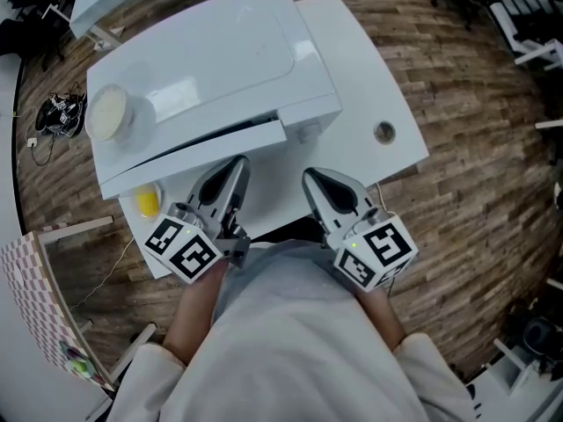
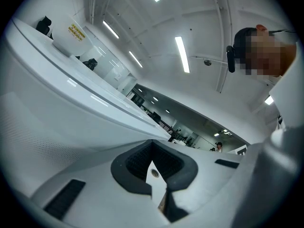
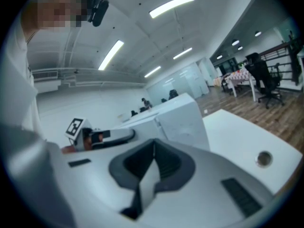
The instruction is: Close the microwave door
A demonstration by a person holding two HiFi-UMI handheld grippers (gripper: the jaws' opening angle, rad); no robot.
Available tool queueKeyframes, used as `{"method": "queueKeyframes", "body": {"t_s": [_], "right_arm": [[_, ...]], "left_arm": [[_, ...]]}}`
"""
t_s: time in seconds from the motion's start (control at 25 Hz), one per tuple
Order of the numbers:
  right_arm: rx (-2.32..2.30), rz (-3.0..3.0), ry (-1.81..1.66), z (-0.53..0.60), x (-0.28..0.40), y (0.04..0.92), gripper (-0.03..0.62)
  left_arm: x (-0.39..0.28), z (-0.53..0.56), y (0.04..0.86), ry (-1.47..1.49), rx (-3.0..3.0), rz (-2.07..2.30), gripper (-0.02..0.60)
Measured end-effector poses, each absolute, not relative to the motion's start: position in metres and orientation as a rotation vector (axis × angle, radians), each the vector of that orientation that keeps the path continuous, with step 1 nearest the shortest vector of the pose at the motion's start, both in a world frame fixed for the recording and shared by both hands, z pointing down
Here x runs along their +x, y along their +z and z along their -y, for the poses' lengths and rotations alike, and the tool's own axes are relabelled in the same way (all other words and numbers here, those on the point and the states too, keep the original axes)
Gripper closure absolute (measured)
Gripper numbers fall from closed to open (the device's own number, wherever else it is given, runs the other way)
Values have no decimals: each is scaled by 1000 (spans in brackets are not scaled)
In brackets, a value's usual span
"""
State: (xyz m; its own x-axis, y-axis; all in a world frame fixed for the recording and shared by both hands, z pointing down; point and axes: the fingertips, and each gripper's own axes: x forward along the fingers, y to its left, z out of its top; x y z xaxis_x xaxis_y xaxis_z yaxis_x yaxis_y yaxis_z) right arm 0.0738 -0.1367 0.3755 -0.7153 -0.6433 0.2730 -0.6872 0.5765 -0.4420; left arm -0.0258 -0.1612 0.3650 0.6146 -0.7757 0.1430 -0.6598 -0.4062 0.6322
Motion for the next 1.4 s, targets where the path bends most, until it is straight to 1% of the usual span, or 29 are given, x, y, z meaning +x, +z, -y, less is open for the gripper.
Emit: {"method": "queueKeyframes", "body": {"t_s": [0.88, 1.08, 1.4], "right_arm": [[1085, 2743, 843, 115, 64, 374, 571], [1082, 2765, 829, 111, 63, 369, 571], [1062, 2765, 703, 105, 52, 359, 571]], "left_arm": [[-26, 181, 369, -190, 2168, 1232, 566], [-33, 172, 358, -233, 2166, 1246, 566], [-35, 139, 369, -170, 2177, 1217, 565]]}}
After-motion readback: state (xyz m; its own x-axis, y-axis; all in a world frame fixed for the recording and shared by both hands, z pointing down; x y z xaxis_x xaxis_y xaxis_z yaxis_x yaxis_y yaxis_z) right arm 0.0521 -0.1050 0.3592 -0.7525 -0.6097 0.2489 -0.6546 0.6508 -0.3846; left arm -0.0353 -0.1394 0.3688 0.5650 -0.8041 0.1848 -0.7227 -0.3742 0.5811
